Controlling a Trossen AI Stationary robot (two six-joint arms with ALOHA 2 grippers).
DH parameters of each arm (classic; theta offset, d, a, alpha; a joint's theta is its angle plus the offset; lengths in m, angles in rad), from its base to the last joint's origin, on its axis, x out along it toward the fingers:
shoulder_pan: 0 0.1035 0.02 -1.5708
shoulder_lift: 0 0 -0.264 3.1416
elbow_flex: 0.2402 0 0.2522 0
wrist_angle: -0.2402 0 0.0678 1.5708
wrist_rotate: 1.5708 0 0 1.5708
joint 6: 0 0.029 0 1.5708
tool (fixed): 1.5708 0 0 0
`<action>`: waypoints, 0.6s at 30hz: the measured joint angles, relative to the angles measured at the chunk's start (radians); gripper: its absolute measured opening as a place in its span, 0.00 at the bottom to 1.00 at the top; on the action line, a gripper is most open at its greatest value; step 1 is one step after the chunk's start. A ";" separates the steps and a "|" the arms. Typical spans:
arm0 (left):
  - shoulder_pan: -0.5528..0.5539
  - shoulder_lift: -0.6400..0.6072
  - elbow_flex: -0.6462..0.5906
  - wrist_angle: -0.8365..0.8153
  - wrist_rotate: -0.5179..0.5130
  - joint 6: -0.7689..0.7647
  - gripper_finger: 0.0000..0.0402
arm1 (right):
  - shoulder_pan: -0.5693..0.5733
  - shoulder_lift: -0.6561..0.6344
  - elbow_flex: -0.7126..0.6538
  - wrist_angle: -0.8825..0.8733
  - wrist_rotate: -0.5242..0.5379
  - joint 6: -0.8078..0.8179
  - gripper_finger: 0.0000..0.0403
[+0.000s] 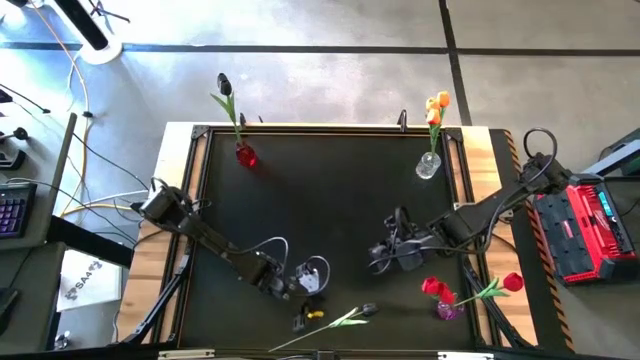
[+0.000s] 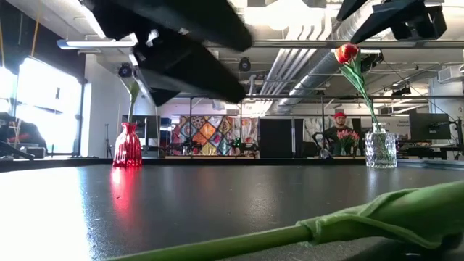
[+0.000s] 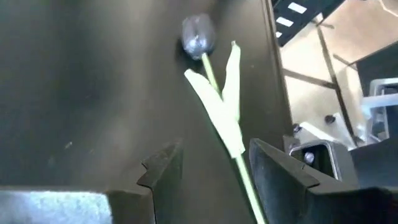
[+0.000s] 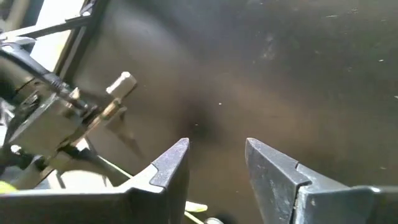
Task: Sort flowers into vase by color
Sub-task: Put the black tulip into the red vase
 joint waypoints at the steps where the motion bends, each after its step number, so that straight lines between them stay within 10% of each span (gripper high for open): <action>1: -0.001 0.014 0.017 0.001 0.001 -0.001 0.43 | 0.001 0.000 0.000 -0.002 0.002 -0.007 0.36; 18: 0.010 0.026 0.135 -0.157 -0.161 -0.121 0.43 | -0.097 0.000 0.000 -0.088 -0.188 -0.368 0.36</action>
